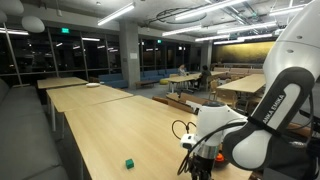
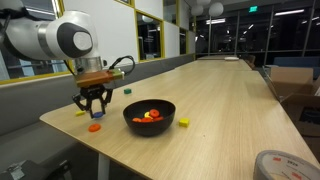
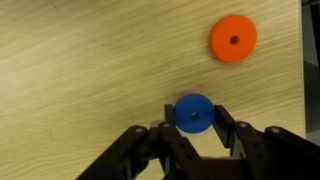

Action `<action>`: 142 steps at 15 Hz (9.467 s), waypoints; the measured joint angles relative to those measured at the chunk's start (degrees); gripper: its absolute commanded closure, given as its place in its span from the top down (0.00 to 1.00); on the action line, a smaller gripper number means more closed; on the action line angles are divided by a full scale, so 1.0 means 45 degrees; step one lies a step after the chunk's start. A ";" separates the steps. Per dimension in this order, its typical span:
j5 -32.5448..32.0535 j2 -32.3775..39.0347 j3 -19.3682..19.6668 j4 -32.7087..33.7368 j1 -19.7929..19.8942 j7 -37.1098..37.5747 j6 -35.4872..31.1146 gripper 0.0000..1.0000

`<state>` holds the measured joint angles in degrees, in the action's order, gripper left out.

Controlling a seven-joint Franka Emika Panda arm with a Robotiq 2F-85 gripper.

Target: Pick the orange and blue rings and put them in the bowl

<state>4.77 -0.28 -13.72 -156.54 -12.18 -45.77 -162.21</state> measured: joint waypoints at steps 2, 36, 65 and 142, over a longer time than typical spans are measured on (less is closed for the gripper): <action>-0.0107 -0.0622 0.0594 0.0009 0.0401 -0.0006 0.0265 0.18; -0.1858 -0.3355 0.3090 0.0986 0.0944 -0.0554 0.6230 1.00; -0.1960 -0.1596 0.0968 -0.0294 -0.1056 0.3536 0.2960 1.00; -0.2394 -0.0556 0.0959 -0.0249 -0.0451 0.7191 0.3222 1.00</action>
<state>-6.00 -2.78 -9.40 -157.66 -14.20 -13.40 -147.72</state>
